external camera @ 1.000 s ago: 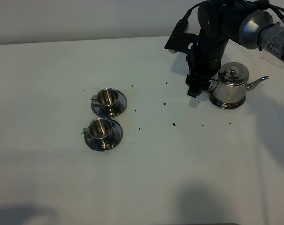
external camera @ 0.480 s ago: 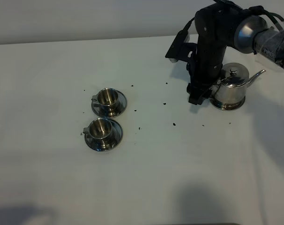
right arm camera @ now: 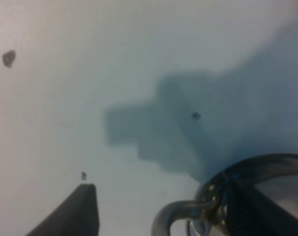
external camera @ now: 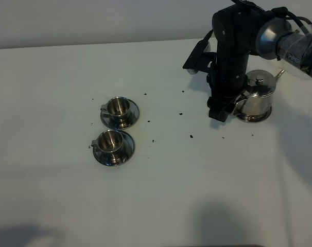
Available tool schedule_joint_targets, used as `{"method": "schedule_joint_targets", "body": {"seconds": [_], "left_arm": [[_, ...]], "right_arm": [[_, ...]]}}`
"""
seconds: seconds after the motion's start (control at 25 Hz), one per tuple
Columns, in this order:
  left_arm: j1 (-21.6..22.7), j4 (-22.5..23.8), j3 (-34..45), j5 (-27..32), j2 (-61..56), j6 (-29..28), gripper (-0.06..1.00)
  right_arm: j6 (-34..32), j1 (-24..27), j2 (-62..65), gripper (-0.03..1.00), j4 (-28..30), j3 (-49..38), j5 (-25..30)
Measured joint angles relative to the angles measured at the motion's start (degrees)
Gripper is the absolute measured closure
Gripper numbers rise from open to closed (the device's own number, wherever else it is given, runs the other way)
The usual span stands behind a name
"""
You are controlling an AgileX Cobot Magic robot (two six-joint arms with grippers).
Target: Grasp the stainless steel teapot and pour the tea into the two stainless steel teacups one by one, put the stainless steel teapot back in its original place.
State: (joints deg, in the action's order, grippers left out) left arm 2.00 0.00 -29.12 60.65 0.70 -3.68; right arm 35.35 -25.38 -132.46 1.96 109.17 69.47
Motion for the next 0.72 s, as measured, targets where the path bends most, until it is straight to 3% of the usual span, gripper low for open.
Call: {"method": "schedule_joint_targets", "body": {"seconds": [0.72], "left_arm": [[0.0, 0.0, 0.0, 0.0, 0.0, 0.19, 0.58]], "right_arm": [[-3.75, 0.0, 0.0, 0.43, 0.07, -4.59, 0.22]]}}
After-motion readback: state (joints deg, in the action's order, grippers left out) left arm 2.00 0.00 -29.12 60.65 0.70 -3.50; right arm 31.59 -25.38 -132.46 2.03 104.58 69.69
